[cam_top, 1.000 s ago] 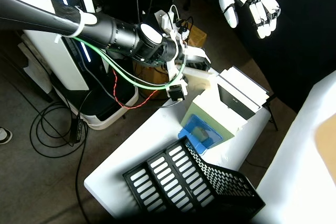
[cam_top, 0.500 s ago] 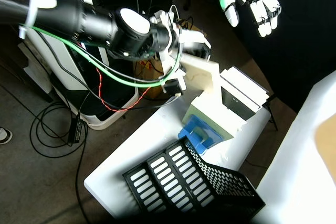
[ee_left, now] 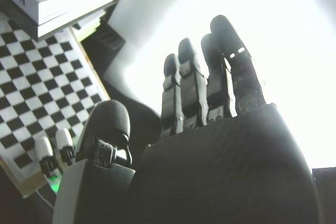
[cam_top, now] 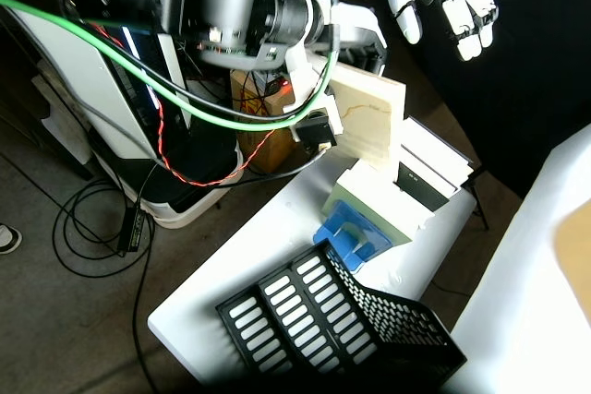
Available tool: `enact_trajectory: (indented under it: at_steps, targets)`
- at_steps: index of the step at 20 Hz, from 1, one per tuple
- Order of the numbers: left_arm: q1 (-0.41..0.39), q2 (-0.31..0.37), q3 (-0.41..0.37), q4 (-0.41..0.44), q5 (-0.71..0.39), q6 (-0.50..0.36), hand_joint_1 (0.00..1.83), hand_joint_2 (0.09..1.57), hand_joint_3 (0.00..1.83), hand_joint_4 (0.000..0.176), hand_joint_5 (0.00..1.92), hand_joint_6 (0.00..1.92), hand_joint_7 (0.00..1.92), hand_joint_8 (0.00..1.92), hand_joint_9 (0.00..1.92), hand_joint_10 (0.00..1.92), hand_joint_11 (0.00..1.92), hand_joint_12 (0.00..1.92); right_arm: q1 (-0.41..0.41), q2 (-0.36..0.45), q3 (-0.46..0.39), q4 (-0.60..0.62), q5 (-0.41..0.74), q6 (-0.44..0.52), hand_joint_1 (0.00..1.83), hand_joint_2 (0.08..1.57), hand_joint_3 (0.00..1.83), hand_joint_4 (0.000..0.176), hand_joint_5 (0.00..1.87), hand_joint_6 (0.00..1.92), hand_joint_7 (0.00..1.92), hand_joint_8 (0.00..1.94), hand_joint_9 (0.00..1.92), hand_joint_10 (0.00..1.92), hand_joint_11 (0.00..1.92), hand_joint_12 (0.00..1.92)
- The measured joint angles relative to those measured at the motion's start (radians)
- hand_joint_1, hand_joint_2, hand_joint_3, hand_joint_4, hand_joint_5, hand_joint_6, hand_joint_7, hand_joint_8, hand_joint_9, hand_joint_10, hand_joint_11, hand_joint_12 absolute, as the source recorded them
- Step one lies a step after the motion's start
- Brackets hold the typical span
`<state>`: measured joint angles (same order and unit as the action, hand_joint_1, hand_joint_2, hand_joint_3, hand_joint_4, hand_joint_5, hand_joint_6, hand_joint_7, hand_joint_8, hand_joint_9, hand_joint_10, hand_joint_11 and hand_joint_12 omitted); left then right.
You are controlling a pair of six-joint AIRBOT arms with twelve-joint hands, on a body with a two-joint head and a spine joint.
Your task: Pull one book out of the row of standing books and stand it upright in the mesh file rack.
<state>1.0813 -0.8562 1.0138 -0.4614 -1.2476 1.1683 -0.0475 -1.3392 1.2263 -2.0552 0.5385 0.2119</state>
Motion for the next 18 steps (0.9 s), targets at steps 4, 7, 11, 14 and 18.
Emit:
enact_trajectory:
  at_steps: [4,7,11,14,18]
  targets:
    - [0.000,0.000,0.000,-0.003,-0.004,-0.009,0.00,1.47,0.00,0.000,0.30,0.00,0.28,0.00,0.06,0.35,0.00,1.17,0.053,0.016,0.020,-0.043,0.011,0.058,1.17,1.33,0.00,0.000,0.54,1.35,0.67,1.75,0.34,1.89,0.34,1.92]
    - [0.000,0.000,0.000,0.004,-0.007,-0.015,0.00,1.49,0.00,0.000,0.31,0.00,0.30,0.00,0.08,0.38,0.00,1.27,0.087,0.025,0.023,-0.087,0.021,0.105,1.17,1.33,0.00,0.000,0.54,1.35,0.67,1.75,0.34,1.89,0.34,1.92]
    - [0.000,0.000,0.000,0.005,-0.010,-0.016,0.00,1.45,0.00,0.000,0.31,0.00,0.30,0.00,0.08,0.35,0.00,1.21,0.135,0.040,0.042,-0.101,0.010,0.141,1.34,1.23,0.00,0.000,0.75,1.27,0.74,1.41,0.71,1.54,0.52,1.79]
    - [0.000,0.000,0.008,0.009,-0.010,-0.017,0.00,1.43,0.00,0.000,0.30,0.00,0.29,0.00,0.15,0.19,0.00,1.07,0.136,0.045,0.049,-0.110,0.002,0.144,1.34,1.23,0.00,0.000,0.77,1.23,0.75,1.44,0.69,1.54,0.49,1.81]
    - [0.000,0.000,0.008,0.009,-0.010,-0.017,0.00,1.43,0.00,0.000,0.28,0.00,0.28,0.00,0.19,0.09,0.00,0.95,0.145,0.043,0.048,-0.111,0.012,0.145,1.35,1.21,0.00,0.000,0.81,1.20,0.78,1.36,0.73,1.49,0.51,1.79]
